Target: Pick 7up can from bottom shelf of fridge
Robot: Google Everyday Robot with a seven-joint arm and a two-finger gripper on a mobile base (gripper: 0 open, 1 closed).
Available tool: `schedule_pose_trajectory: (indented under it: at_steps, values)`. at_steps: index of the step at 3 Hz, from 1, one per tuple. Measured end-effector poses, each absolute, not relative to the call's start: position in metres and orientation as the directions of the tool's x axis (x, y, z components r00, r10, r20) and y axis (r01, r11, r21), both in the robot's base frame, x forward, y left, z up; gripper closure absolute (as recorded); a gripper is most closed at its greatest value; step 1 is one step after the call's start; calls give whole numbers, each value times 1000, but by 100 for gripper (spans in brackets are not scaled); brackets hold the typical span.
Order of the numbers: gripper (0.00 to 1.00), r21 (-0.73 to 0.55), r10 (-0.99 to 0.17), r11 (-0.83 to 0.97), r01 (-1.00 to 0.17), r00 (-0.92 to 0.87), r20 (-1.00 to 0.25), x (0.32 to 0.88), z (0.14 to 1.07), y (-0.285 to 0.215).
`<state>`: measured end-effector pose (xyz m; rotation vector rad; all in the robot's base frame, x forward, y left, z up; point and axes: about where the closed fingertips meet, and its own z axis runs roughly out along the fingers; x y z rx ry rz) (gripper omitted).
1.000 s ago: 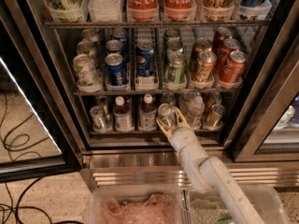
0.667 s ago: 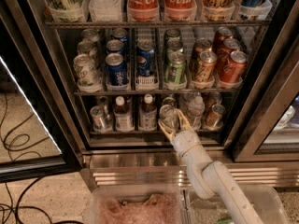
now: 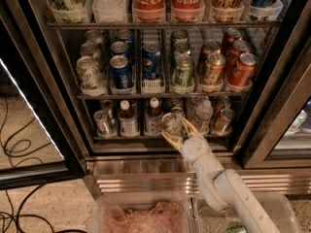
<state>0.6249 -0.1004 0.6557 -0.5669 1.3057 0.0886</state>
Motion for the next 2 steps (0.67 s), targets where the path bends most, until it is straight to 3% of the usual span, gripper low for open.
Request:
schedule_pose_trajectory:
  at_steps: [2]
  values:
    - [100, -378, -297, 814, -440, 244, -923, 593, 648, -100]
